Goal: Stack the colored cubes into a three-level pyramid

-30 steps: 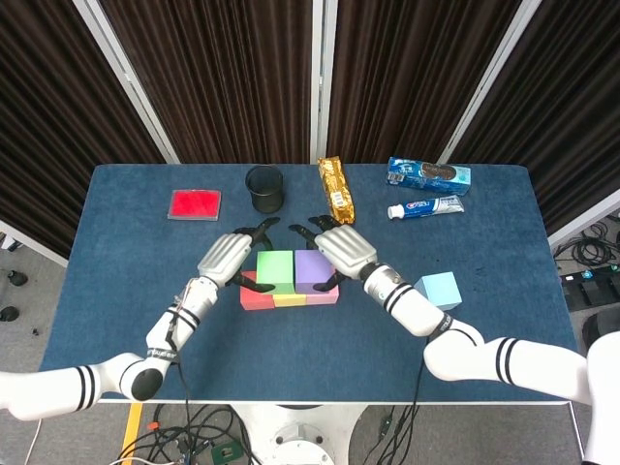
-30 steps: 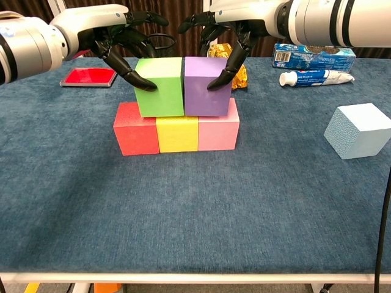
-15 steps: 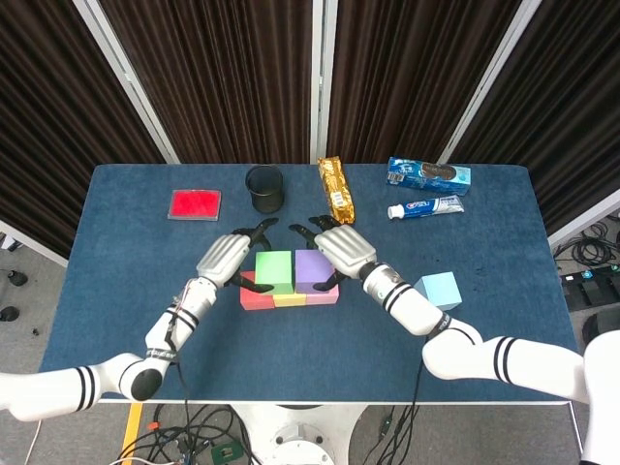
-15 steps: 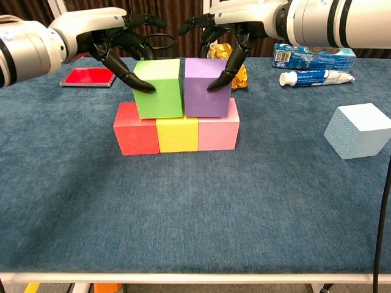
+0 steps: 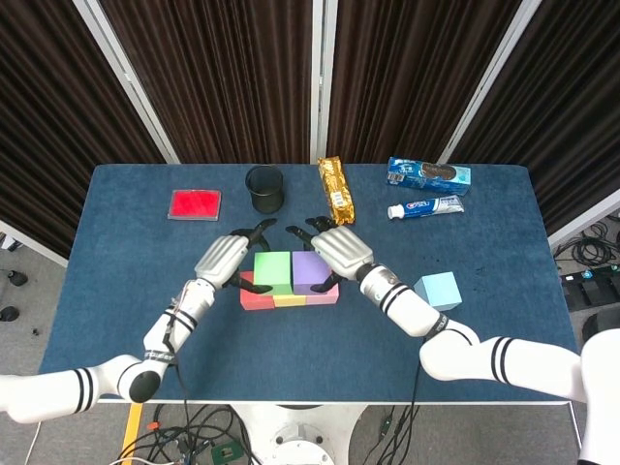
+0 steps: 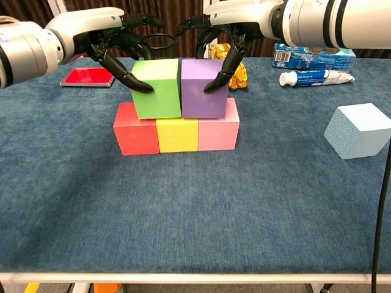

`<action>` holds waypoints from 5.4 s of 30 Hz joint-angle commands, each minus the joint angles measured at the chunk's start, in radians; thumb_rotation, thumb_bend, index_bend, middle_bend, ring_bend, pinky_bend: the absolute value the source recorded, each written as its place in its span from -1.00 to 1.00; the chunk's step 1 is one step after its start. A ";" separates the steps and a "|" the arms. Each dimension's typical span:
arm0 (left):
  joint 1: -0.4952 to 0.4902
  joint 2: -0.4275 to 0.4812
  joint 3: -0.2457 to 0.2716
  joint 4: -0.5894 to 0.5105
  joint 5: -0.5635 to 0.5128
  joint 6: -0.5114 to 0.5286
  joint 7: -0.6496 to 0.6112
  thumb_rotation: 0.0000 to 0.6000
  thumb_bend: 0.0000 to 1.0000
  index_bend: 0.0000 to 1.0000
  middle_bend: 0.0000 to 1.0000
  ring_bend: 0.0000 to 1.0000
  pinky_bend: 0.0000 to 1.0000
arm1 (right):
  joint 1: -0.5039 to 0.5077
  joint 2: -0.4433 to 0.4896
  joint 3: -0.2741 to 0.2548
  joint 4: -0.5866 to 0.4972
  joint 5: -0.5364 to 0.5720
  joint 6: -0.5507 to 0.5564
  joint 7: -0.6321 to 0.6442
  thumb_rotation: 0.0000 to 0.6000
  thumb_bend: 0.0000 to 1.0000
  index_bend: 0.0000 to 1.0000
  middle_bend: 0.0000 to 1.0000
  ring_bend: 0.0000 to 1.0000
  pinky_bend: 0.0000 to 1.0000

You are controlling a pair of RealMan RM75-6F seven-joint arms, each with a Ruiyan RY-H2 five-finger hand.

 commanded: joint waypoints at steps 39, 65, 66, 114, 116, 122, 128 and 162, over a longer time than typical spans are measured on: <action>0.016 0.010 0.004 0.001 0.015 -0.025 -0.030 1.00 -0.82 -0.95 -0.22 -0.59 -0.64 | 0.016 -0.015 -0.001 0.022 0.007 -0.015 0.006 1.00 -0.99 -1.00 -0.44 -0.99 -1.00; 0.025 0.059 0.000 -0.102 0.035 0.005 -0.003 1.00 -0.82 -0.95 -0.41 -0.59 -0.65 | -0.021 0.034 0.005 -0.031 -0.043 0.011 0.046 1.00 -1.00 -1.00 -0.61 -1.00 -1.00; 0.029 0.070 -0.001 -0.123 0.036 0.015 0.007 1.00 -0.82 -0.95 -0.41 -0.59 -0.65 | -0.024 0.041 0.005 -0.039 -0.046 0.015 0.046 1.00 -1.00 -1.00 -0.61 -1.00 -1.00; 0.401 0.368 0.060 -0.224 0.065 0.301 -0.125 1.00 -0.82 -0.93 -0.42 -0.65 -0.68 | 0.179 -0.126 0.024 0.055 0.224 0.015 -0.112 1.00 -1.00 -1.00 -0.37 -1.00 -1.00; 0.404 0.367 0.061 -0.219 0.068 0.299 -0.129 1.00 -0.82 -0.93 -0.42 -0.65 -0.68 | 0.182 -0.130 0.025 0.060 0.224 0.019 -0.115 1.00 -1.00 -1.00 -0.31 -1.00 -1.00; 0.410 0.362 0.059 -0.207 0.075 0.292 -0.138 1.00 -0.82 -0.93 -0.42 -0.65 -0.68 | 0.183 -0.119 0.030 0.062 0.210 0.004 -0.105 1.00 -0.97 -1.00 -0.24 -1.00 -1.00; 0.404 0.353 0.047 -0.192 0.069 0.277 -0.134 1.00 -0.82 -0.93 -0.42 -0.65 -0.68 | 0.177 -0.095 0.036 0.063 0.168 -0.025 -0.077 1.00 -0.95 -1.00 -0.23 -1.00 -1.00; 0.414 0.301 0.033 -0.132 0.099 0.284 -0.139 1.00 -0.82 -0.93 -0.42 -0.65 -0.68 | 0.188 -0.104 0.015 0.115 0.101 -0.077 -0.028 1.00 -0.93 -1.00 -0.22 -1.00 -1.00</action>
